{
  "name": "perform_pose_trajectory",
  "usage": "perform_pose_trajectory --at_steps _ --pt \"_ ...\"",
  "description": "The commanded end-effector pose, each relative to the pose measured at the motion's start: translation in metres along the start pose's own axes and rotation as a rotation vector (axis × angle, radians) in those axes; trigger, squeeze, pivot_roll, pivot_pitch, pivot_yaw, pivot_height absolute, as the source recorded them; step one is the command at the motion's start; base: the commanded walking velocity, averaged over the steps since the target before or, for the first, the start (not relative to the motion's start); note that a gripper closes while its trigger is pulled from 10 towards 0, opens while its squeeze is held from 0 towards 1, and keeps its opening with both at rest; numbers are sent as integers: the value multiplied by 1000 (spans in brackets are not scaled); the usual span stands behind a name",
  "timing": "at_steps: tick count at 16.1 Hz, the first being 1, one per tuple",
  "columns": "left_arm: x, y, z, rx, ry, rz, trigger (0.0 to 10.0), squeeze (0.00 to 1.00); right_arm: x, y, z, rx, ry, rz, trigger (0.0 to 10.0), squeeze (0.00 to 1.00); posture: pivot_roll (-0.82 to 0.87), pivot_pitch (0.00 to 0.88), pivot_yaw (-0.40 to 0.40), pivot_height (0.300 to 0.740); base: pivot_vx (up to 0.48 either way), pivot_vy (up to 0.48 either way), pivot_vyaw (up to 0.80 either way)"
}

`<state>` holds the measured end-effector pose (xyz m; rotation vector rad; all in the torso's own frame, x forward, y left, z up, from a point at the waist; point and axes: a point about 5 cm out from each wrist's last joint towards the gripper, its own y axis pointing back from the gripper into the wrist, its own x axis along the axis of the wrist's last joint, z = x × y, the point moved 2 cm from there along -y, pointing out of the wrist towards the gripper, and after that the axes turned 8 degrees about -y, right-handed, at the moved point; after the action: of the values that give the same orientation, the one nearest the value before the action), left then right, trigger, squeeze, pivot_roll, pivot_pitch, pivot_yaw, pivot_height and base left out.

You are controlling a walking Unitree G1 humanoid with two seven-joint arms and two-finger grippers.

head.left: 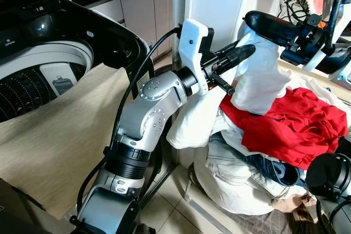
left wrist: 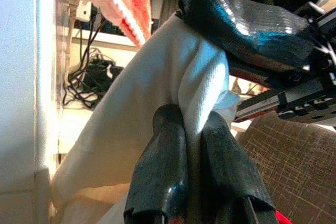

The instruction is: Clothes washing

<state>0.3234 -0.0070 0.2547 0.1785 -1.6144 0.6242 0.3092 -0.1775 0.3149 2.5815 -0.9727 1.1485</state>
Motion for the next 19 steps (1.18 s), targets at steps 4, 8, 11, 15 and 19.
perform_pose_trajectory --at_steps 4,8,11,15,19 --pt "1 1 -8 35 -12 -12 0 0 5 -1 -12 39 47 19 0 0 -183 0 33 740 0 0 0" --pt "7 4 -23 129 -15 19 0 0 3 -1 -17 61 70 18 10000 1000 -183 0 32 740 0 0 0" --pt "24 15 -49 264 -53 81 0 0 3 1 -23 95 99 42 10000 1000 -172 0 34 740 0 0 0" --pt "78 46 -99 460 -263 153 0 0 5 9 -28 92 157 90 10000 0 -168 0 40 740 0 0 0" --pt "252 119 -150 926 -1106 209 0 0 -16 2 -27 71 192 43 10000 0 -152 0 52 740 0 0 0"
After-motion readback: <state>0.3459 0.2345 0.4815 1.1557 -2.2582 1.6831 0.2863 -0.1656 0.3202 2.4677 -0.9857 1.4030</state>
